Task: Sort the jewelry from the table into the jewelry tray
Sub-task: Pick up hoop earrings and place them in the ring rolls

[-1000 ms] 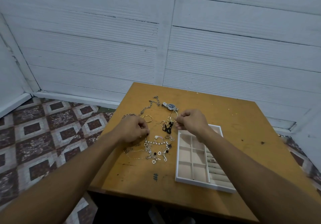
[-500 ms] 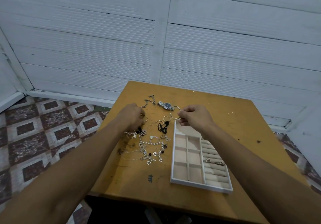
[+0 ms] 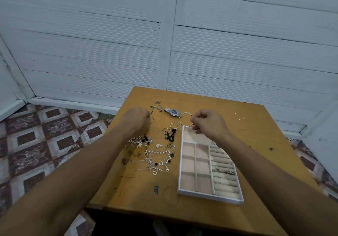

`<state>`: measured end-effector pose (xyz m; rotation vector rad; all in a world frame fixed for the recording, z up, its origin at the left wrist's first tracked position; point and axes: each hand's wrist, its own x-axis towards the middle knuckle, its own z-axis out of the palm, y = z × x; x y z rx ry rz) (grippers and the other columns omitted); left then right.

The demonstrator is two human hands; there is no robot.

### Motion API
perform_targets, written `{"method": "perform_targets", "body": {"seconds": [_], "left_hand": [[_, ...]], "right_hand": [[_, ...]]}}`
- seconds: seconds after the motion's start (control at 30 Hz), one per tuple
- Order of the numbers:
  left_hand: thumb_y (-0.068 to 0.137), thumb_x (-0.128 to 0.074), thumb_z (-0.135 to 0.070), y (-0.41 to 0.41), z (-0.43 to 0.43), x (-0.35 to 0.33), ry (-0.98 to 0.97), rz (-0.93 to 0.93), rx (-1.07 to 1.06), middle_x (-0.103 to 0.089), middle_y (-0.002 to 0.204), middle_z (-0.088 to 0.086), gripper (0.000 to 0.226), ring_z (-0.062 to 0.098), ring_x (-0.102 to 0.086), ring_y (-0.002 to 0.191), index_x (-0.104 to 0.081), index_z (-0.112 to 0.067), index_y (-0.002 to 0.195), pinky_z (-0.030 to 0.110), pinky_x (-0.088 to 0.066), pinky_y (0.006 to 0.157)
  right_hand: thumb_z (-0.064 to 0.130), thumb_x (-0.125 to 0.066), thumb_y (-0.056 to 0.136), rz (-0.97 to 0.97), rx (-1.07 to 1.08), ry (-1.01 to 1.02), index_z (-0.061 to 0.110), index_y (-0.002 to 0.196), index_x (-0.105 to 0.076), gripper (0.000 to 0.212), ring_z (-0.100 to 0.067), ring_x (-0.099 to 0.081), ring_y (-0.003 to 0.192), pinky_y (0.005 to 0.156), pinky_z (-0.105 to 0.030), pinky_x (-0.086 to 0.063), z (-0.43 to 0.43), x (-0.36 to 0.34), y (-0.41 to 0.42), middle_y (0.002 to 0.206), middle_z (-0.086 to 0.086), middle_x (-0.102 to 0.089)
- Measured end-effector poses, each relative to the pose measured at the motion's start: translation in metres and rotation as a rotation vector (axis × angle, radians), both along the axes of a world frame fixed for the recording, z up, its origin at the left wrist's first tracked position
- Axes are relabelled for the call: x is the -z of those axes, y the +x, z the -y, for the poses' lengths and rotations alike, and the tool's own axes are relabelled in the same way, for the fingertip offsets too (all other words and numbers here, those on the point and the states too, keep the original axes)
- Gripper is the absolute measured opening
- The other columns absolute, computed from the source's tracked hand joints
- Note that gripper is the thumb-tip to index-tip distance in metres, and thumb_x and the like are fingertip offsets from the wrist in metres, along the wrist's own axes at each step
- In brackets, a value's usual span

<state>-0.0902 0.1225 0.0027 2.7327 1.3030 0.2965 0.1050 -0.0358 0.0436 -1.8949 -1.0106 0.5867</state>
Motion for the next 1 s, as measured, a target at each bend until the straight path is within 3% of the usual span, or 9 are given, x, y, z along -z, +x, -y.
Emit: {"method": "perform_targets", "body": {"seconds": [0.1,0.27,0.43,0.5,0.6,0.83,1.0], "left_hand": [[0.098,-0.047,-0.027,0.002,0.005,-0.005,0.021,0.146,0.000,-0.072,0.093,0.007,0.027,0.017,-0.061,0.073,-0.069,-0.011,0.102,0.027,-0.047,0.064],[0.096,-0.054,-0.020,0.022,0.036,-0.018,-0.237,0.432,0.060,-0.069,0.091,0.000,0.020,0.005,-0.063,0.069,-0.065,-0.016,0.112,0.014,-0.045,0.059],[0.095,-0.056,-0.014,0.053,0.056,-0.021,-0.307,0.468,0.180,-0.069,0.085,-0.002,0.015,0.003,-0.063,0.063,-0.068,-0.016,0.104,0.005,-0.041,0.053],[0.094,-0.057,-0.013,0.064,0.062,-0.022,-0.312,0.453,0.219,-0.069,0.082,0.000,0.015,0.004,-0.062,0.061,-0.070,-0.014,0.102,0.003,-0.041,0.052],[0.094,-0.058,-0.011,0.080,0.070,-0.023,-0.330,0.446,0.250,-0.066,0.078,-0.001,0.013,0.003,-0.061,0.058,-0.070,-0.012,0.098,0.004,-0.043,0.056],[0.093,-0.058,-0.010,0.115,0.086,-0.021,-0.356,0.398,0.304,-0.066,0.070,-0.001,0.012,0.004,-0.062,0.056,-0.069,-0.012,0.095,0.010,-0.047,0.057],[0.093,-0.057,-0.008,0.137,0.096,-0.016,-0.376,0.383,0.280,-0.066,0.073,0.006,0.010,0.014,-0.065,0.060,-0.067,-0.008,0.094,0.026,-0.056,0.061]], "right_hand": [[0.016,-0.064,0.083,0.147,0.049,-0.006,0.016,0.078,-0.069,0.007,-0.023,-0.068,0.075,0.071,-0.038,-0.058,0.004,-0.002,0.008,0.075,-0.003,-0.070],[0.017,-0.063,0.083,0.283,0.108,-0.068,0.020,0.081,-0.069,0.007,-0.017,-0.061,0.067,0.055,-0.024,-0.045,0.022,-0.006,0.036,0.071,0.003,-0.067],[0.017,-0.061,0.084,0.359,0.120,-0.157,0.022,0.079,-0.070,0.012,-0.015,-0.062,0.074,0.065,-0.025,-0.044,0.043,0.001,0.061,0.075,0.006,-0.067],[0.016,-0.059,0.085,0.379,0.113,-0.199,0.023,0.079,-0.072,0.015,-0.014,-0.064,0.077,0.068,-0.029,-0.050,0.049,0.008,0.068,0.078,0.006,-0.070],[0.016,-0.057,0.085,0.422,0.107,-0.245,0.023,0.080,-0.074,0.019,-0.016,-0.065,0.080,0.073,-0.034,-0.055,0.055,0.017,0.074,0.085,0.004,-0.072],[0.016,-0.057,0.086,0.496,0.053,-0.304,0.020,0.083,-0.075,0.019,-0.017,-0.065,0.078,0.068,-0.032,-0.055,0.057,0.028,0.080,0.086,0.001,-0.073],[0.019,-0.056,0.084,0.650,0.008,-0.337,0.019,0.087,-0.074,0.019,-0.024,-0.064,0.080,0.068,-0.038,-0.057,0.055,0.034,0.079,0.089,-0.002,-0.072]]}}
